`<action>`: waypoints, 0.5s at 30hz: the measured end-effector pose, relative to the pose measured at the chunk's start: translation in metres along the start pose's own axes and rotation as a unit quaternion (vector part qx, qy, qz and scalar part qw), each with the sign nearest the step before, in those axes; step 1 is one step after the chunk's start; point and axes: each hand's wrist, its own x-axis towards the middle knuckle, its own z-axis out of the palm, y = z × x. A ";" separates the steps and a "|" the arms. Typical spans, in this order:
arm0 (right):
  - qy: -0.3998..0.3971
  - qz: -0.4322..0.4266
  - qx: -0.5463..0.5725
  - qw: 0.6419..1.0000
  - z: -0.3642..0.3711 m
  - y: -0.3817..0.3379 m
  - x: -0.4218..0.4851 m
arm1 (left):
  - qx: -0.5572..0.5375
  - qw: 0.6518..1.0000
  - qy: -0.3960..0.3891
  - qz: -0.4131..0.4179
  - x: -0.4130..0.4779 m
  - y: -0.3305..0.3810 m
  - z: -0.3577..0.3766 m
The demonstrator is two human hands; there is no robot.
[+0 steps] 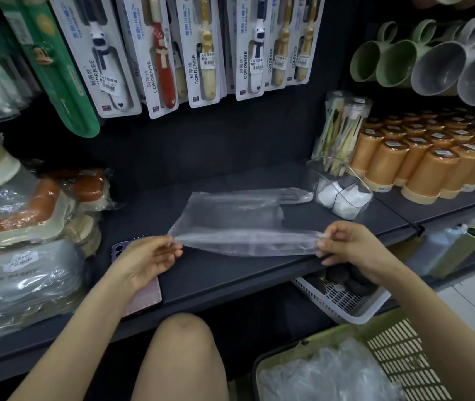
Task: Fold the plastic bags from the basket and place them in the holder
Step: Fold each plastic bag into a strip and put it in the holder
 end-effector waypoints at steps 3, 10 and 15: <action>0.007 -0.009 0.008 1.000 -0.009 0.000 0.001 | 0.046 0.999 0.026 0.003 0.002 -0.006 -0.002; 0.000 0.038 0.126 0.991 -0.006 0.009 -0.003 | 0.054 0.997 0.044 0.018 0.004 -0.014 0.005; 0.064 0.078 0.131 0.986 0.002 0.012 -0.003 | 0.133 0.984 0.089 0.080 0.007 -0.018 0.013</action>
